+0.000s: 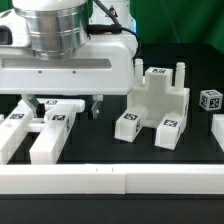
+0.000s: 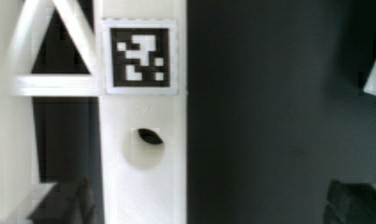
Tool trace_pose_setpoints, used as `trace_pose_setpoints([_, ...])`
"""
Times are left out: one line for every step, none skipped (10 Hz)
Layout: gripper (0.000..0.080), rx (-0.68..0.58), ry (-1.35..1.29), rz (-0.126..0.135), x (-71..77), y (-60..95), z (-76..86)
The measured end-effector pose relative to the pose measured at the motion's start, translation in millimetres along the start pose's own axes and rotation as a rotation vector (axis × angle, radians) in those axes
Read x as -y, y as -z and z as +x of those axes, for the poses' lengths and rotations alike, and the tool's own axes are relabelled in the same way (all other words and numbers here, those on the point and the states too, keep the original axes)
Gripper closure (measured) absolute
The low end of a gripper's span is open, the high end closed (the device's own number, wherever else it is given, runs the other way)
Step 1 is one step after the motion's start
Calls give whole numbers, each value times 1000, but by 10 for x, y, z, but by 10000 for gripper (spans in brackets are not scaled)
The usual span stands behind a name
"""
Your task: Assemble chair
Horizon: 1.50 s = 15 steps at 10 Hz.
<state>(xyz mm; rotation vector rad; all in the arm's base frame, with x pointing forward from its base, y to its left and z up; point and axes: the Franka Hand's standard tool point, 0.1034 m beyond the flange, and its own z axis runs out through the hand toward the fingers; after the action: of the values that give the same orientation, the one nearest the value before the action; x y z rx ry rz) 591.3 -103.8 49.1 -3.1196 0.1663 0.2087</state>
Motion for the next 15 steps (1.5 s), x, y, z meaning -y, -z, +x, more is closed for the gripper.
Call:
trace_pose_setpoints([150,-2,2,-2,-6,-19,2])
trace_pose_setpoints([150,-9,4,-10,-50,-111,5])
trace_pose_setpoints([150,-6,7,-13,-109,-140,57])
trace_pose_setpoints([150,-21,-1,-16,-174,-127,191])
trace_pose_setpoints([150,-26,-9,-12,-197,-115,283])
trace_pose_setpoints([150,-27,-8,-12,-185,-123,276])
trace_pose_setpoints([150,-25,-8,-12,-185,-132,271])
trace_pose_setpoints([150,-25,-8,-12,-186,-135,271])
trace_pose_setpoints([150,-24,-8,-13,-187,-148,268])
trace_pose_setpoints([150,-25,-8,-15,-190,-191,266])
trace_pose_setpoints([150,-22,-7,-17,-190,-228,261])
trace_pose_setpoints([150,-19,-6,-17,-186,-253,254])
trace_pose_setpoints([150,-19,-5,-19,-184,-289,252])
trace_pose_setpoints([150,-16,-4,-20,-182,-344,241])
trace_pose_setpoints([150,-20,-2,-23,-174,-380,233])
